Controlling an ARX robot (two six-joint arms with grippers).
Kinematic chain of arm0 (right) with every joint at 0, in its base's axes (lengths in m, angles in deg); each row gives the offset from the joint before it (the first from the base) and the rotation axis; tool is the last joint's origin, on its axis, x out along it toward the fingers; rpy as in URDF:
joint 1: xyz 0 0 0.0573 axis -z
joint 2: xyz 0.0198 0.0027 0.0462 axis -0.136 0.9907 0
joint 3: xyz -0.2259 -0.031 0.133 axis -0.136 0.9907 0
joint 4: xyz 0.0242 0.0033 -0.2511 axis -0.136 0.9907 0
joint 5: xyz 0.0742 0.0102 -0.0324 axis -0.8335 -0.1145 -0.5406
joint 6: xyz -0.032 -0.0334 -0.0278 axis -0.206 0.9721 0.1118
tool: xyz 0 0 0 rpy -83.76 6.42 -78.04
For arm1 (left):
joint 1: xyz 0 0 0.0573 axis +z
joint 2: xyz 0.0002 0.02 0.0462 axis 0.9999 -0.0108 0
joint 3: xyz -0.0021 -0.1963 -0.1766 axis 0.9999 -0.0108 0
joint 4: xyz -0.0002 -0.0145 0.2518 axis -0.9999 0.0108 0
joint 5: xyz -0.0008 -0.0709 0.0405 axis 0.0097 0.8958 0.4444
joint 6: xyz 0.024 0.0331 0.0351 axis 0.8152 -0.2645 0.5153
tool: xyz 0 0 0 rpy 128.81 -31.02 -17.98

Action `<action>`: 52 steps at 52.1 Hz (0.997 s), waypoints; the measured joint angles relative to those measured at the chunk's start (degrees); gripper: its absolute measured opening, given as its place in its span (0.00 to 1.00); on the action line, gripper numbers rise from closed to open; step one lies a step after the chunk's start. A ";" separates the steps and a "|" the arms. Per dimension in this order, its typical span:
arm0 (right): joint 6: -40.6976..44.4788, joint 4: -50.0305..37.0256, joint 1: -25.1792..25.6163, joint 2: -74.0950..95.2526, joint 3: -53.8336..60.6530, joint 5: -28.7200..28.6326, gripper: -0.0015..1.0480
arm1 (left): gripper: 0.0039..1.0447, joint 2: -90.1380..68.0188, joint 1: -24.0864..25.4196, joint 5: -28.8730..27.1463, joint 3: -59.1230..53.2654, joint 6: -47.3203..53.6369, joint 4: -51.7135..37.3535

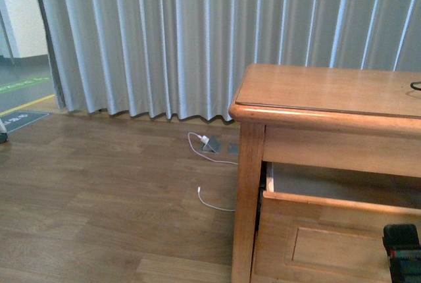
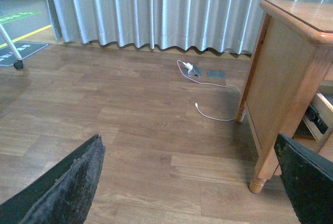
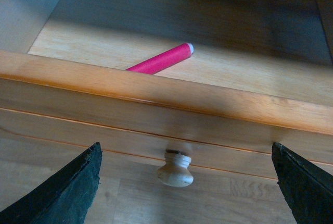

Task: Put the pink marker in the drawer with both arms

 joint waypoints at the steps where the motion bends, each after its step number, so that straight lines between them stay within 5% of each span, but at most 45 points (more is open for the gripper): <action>1: 0.00 -0.48 0.13 0.52 -0.22 0.00 0.92 | 0.94 0.00 0.00 0.00 0.00 0.00 0.00; 23: -1.07 -17.99 1.77 17.00 -8.28 1.81 0.92 | 0.94 0.00 0.00 0.00 0.00 0.02 0.00; 52: -3.58 -21.81 1.38 23.26 -13.94 4.24 0.92 | 0.94 0.00 0.00 0.00 0.00 0.04 0.00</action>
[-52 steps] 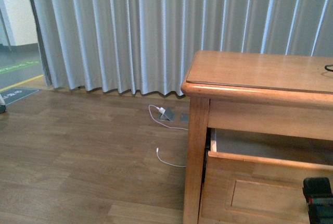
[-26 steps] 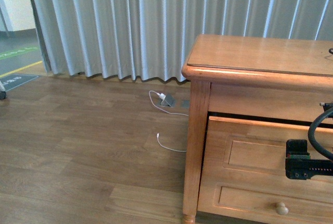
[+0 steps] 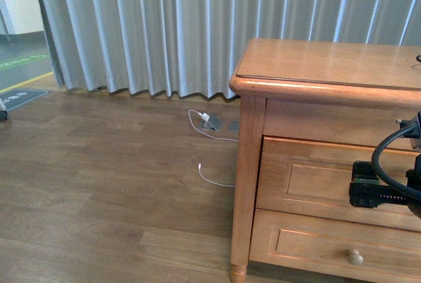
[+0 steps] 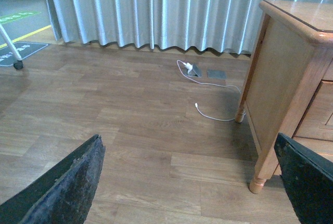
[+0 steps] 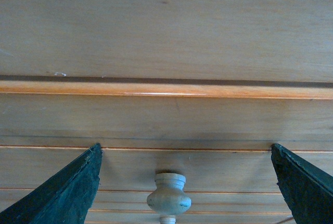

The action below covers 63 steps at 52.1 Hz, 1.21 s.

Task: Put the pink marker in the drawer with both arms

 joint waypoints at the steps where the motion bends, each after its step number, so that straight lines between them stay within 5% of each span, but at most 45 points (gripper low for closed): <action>1: 0.00 0.00 0.00 0.00 -0.02 -0.02 0.92 | 0.94 0.00 0.00 0.00 0.00 0.00 0.00; 14: 1.90 1.25 0.11 -2.27 2.16 -0.22 0.92 | 0.94 0.00 0.00 0.00 0.00 0.00 0.00; 33: 2.47 9.07 1.25 -27.12 20.90 -4.98 0.92 | 0.94 0.00 0.00 0.00 0.00 0.00 0.00; 55: 4.13 48.59 13.33 -85.22 34.34 -18.47 0.92 | 0.94 0.00 0.00 0.00 0.00 0.00 0.00; 63: 5.20 54.51 15.02 -91.58 34.34 -18.84 0.92 | 0.94 0.00 0.00 0.00 0.00 0.00 0.00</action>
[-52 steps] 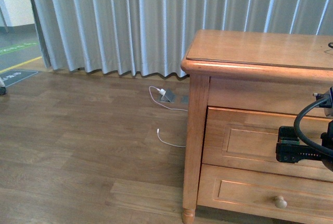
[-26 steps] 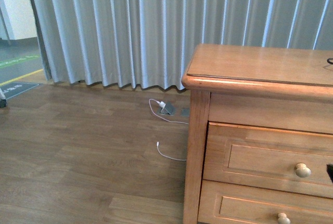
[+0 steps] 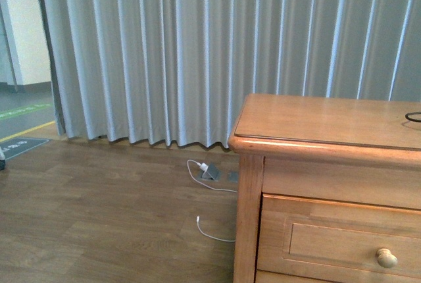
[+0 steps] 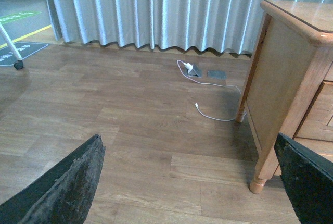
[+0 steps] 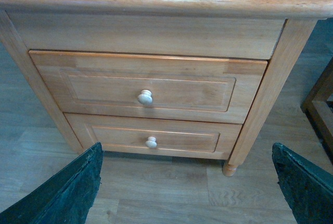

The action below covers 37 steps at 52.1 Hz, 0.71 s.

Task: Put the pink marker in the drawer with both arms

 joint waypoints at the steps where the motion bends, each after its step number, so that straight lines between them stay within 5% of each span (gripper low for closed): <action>1: 0.07 0.07 -0.02 -0.04 0.00 0.00 0.92 | 0.94 0.00 0.00 0.00 0.00 0.00 0.00; 16: 0.02 -1.68 0.11 -0.07 0.59 -0.85 0.90 | 0.94 0.00 0.00 0.00 0.00 0.00 0.00; 22: -1.14 -15.72 -0.87 -2.08 5.60 -1.79 0.72 | 0.94 0.00 0.00 0.00 0.00 0.00 0.00; 37: -1.60 -14.32 -9.64 -8.83 8.70 7.08 0.23 | 0.94 0.00 0.00 -0.07 0.00 0.00 0.00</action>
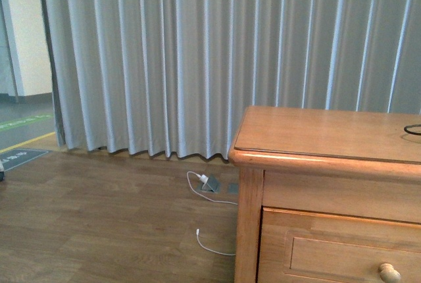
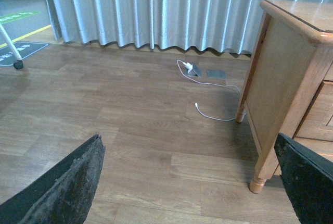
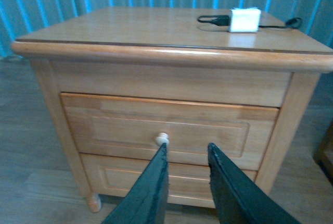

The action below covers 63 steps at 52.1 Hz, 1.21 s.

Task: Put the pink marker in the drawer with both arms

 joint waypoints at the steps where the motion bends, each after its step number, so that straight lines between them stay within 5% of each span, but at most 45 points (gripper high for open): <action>1: -0.02 0.20 -0.44 -0.42 0.00 0.02 0.19 | 0.94 0.00 0.00 0.02 0.00 0.00 0.00; 7: 0.11 2.58 -1.09 -3.08 0.02 0.35 0.01 | 0.94 0.00 0.00 0.02 0.00 0.02 0.00; 28: 0.00 8.94 -1.11 -9.46 0.02 0.42 0.02 | 0.94 0.00 0.00 0.02 0.00 0.02 0.00; 33: 0.00 18.58 -1.16 -17.42 -0.02 0.39 0.02 | 0.94 0.00 0.00 -0.02 0.00 0.02 0.00; 56: 0.02 19.12 -1.16 -19.23 -0.02 0.39 0.02 | 0.94 0.00 0.00 0.00 0.00 0.02 0.00; 63: 0.00 19.12 -1.16 -19.23 -0.02 0.39 0.23 | 0.94 0.00 0.00 0.00 0.00 0.02 0.00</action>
